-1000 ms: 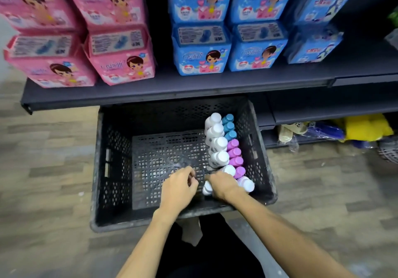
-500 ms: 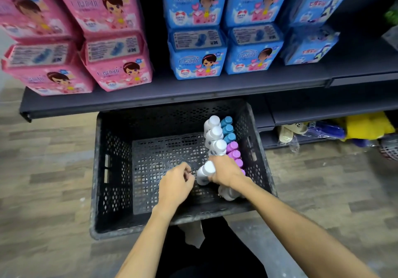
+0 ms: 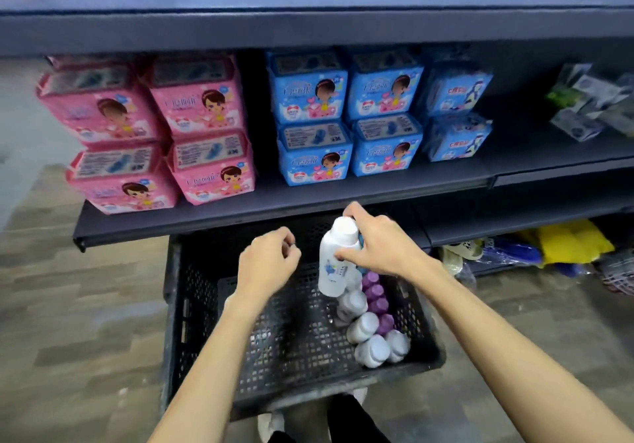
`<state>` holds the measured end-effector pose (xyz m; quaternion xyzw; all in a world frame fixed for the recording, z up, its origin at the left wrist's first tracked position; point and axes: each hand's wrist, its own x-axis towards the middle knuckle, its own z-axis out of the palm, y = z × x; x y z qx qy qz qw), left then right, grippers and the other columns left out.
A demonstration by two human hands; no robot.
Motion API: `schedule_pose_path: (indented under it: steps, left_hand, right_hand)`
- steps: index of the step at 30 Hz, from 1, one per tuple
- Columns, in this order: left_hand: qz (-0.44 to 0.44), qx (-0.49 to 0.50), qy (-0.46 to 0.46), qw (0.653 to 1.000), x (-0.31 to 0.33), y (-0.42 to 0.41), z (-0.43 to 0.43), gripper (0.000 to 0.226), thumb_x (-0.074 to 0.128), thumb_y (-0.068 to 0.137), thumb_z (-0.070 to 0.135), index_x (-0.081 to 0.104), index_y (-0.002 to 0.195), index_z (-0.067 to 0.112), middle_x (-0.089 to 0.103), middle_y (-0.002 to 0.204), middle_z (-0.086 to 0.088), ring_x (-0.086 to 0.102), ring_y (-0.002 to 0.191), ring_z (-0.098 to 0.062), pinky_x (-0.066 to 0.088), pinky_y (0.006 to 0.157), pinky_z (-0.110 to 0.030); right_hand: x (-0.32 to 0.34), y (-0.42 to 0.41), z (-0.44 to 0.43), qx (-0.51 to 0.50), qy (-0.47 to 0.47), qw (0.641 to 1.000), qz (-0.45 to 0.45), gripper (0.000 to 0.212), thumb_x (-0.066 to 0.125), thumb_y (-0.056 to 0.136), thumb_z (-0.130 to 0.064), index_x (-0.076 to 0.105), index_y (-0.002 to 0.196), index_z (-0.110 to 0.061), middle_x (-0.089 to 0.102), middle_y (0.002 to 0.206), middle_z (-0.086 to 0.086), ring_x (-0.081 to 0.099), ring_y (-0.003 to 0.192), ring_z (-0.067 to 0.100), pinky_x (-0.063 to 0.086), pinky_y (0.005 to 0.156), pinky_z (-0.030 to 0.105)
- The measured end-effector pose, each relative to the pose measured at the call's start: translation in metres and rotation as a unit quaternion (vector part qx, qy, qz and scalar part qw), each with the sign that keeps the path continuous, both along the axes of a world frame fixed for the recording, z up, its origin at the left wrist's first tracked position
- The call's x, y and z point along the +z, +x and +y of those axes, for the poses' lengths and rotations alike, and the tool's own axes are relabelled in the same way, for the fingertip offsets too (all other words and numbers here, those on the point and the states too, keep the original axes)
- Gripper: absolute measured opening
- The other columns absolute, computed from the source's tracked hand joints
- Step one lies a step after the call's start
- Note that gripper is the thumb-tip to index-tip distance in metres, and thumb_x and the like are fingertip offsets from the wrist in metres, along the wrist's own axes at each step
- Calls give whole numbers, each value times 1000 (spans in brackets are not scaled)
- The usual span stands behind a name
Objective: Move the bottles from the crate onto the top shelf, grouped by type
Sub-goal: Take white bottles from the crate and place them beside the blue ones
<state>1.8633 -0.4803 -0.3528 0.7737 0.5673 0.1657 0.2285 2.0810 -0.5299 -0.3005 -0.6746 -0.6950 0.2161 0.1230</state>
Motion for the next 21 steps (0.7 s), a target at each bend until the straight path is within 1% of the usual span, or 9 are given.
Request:
schedule_pose_path:
  steps: [2,4,7,9,11,14,17,19,21]
  left_hand:
    - [-5,-26,49,998,36,7,17,5,57,84,32,59,87,28,63,75,12,59,76,-18,45,64,-31]
    - [-8,-55,103,993,73,12,30,5,56,85,34,58,87,30,63,77,12,58,77,-17,43,63,-31]
    - [-29,-79,180,980,130,15,45,7,57,84,34,60,87,27,64,77,12,60,76,-16,48,64,-33]
    - [-41,-85,230,969,168,15,53,7,57,84,34,60,85,28,63,75,13,60,74,-15,47,63,-32]
    - [-58,-89,267,958,203,13,59,7,58,83,34,58,82,26,61,72,13,59,71,-14,47,61,-31]
    - [-69,-96,304,945,246,7,63,8,58,82,34,58,81,25,60,70,13,58,69,-14,49,62,-34]
    - [-64,-94,344,932,280,-2,67,8,58,82,31,57,79,24,58,67,13,56,66,-15,50,62,-35]
    - [-64,-89,356,928,300,-5,69,6,58,83,28,58,78,24,60,67,13,57,66,-14,50,62,-35]
    - [-64,-85,363,926,318,-5,73,6,59,83,27,58,77,24,61,66,13,58,66,-11,51,64,-35]
  right_hand:
    - [42,-1,9,3,68,998,0,52,69,78,-45,35,114,-27,52,65,-6,55,68,30,46,63,41]
    - [82,-1,19,8,122,992,-8,51,66,82,-44,33,117,-27,53,65,-6,56,65,29,45,61,39]
    - [140,-3,33,14,189,982,-23,49,63,88,-46,33,120,-24,61,74,-3,58,67,27,48,64,40]
    - [176,-4,40,17,227,973,-26,50,62,90,-44,34,125,-24,58,72,-7,55,67,22,48,67,38]
    - [211,-3,47,21,260,965,-32,50,62,91,-41,35,130,-23,53,70,-10,52,68,22,46,70,37]
    - [256,0,55,21,289,956,-33,50,62,93,-39,37,133,-23,55,71,-7,51,67,24,44,68,37]
    - [295,4,62,36,302,952,-14,47,62,93,-39,38,132,-29,56,66,-10,53,62,12,43,63,34]
    - [319,8,68,50,305,951,10,45,60,94,-40,37,132,-34,62,73,-6,56,65,13,48,65,31]
    - [342,11,76,53,320,946,25,45,60,94,-42,37,132,-37,63,78,-8,57,66,8,47,63,25]
